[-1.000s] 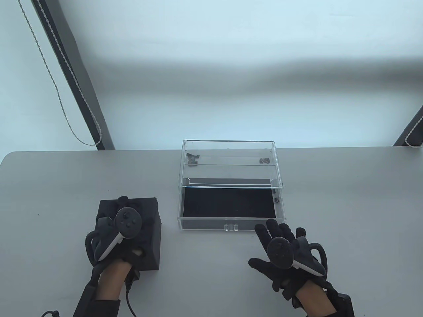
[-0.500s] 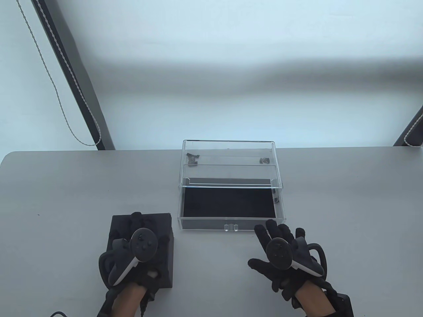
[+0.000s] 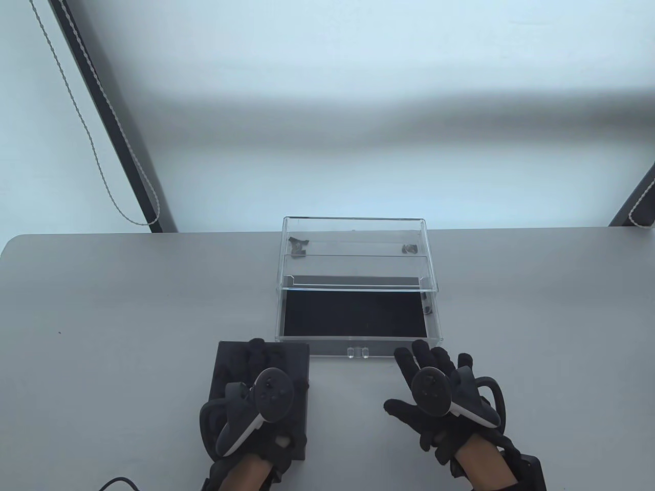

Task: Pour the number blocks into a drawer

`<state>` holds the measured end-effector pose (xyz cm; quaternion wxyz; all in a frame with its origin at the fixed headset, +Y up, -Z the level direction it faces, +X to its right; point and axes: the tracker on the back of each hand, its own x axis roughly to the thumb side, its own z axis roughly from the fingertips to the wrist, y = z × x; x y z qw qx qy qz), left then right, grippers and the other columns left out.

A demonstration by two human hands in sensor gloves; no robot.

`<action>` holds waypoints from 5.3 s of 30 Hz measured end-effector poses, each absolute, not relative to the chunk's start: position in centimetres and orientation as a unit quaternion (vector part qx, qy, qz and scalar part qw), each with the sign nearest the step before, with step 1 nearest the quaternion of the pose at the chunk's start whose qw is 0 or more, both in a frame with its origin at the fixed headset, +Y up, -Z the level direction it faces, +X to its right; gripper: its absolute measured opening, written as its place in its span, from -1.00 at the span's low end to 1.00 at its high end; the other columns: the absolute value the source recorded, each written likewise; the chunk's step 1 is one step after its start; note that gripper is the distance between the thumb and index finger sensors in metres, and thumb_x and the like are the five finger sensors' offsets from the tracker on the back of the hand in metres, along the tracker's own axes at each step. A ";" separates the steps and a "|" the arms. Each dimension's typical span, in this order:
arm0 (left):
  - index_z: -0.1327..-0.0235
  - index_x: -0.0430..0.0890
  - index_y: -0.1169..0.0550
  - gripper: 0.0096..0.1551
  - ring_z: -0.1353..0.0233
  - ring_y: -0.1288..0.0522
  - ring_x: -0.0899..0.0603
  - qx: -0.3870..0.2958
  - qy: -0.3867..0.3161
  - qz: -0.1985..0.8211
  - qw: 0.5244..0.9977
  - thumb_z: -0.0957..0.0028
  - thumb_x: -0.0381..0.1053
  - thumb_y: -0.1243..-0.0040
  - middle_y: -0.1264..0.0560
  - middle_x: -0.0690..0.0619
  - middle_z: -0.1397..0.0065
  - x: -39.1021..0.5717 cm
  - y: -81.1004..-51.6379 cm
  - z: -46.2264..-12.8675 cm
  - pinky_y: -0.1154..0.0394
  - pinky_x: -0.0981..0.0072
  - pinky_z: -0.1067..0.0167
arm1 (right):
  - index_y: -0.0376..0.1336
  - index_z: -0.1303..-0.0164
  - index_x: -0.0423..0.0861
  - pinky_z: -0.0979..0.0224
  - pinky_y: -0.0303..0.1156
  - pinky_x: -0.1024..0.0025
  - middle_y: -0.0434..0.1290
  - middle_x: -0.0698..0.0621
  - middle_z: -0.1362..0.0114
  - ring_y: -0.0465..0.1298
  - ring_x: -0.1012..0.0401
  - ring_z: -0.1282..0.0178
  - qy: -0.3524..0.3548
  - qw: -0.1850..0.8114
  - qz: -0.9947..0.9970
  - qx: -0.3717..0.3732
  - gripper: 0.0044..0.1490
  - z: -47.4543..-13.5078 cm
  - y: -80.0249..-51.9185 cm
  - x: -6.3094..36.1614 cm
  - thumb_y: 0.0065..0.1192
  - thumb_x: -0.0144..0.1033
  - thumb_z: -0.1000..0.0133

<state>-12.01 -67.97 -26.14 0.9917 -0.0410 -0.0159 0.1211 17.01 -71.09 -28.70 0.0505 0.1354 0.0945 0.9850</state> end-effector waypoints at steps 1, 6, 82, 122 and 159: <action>-0.64 -0.01 0.11 -0.04 -0.72 0.29 -0.38 -0.042 -0.019 0.121 0.992 -0.10 0.48 0.35 0.25 -0.14 -0.79 -11.4 -68.0 -26.2 0.36 -0.53 -0.49 | -0.34 -0.65 0.13 -0.57 -0.27 -0.50 -0.22 -0.14 -0.81 -0.07 -0.26 -0.75 0.095 0.052 0.985 0.134 0.22 -28.7 -71.1 17.0 0.04 0.51 0.00; -0.64 -0.02 0.12 -0.03 -0.72 0.33 -0.39 -0.045 -0.029 0.120 0.991 -0.10 0.48 0.36 0.26 -0.14 -0.79 -8.9 -68.0 -26.3 0.36 -0.53 -0.49 | -0.34 -0.65 0.13 -0.57 -0.27 -0.51 -0.22 -0.14 -0.81 -0.07 -0.26 -0.76 0.095 0.052 0.985 0.134 0.22 -28.7 -71.1 17.1 0.04 0.51 0.00; -0.57 -0.23 -0.09 0.06 -0.64 -0.04 -0.51 -0.129 -0.032 0.605 0.785 -0.02 0.47 0.23 -0.04 -0.36 -0.70 -16.1 -75.0 -27.8 0.01 -0.51 -0.46 | -0.01 -0.56 -0.26 -0.47 0.22 -0.31 0.15 -0.33 -0.63 0.28 -0.32 -0.52 0.064 0.552 0.829 0.059 0.05 -27.4 -74.7 15.3 -0.12 0.29 -0.09; -0.58 -0.08 0.26 0.18 -0.65 0.34 -0.46 -0.059 -0.173 0.715 0.674 -0.07 0.50 0.04 0.33 -0.28 -0.72 -14.8 -70.8 -26.8 0.38 -0.53 -0.39 | -0.01 -0.59 -0.22 -0.51 0.10 -0.36 0.04 -0.32 -0.68 0.15 -0.34 -0.57 -0.067 0.558 0.810 0.169 0.01 -26.1 -70.6 15.1 -0.10 0.24 -0.11; -0.53 0.02 -0.18 -0.15 -0.61 -0.41 -0.26 -0.009 -0.299 0.826 0.478 -0.05 0.11 -0.35 -0.32 -0.03 -0.66 -18.4 -65.6 -27.0 -0.25 -0.42 -0.51 | -0.12 -0.64 -0.11 -0.54 -0.02 -0.40 -0.10 -0.31 -0.72 0.02 -0.35 -0.62 -0.076 0.479 0.847 0.217 0.05 -25.8 -70.4 14.1 -0.08 0.30 -0.08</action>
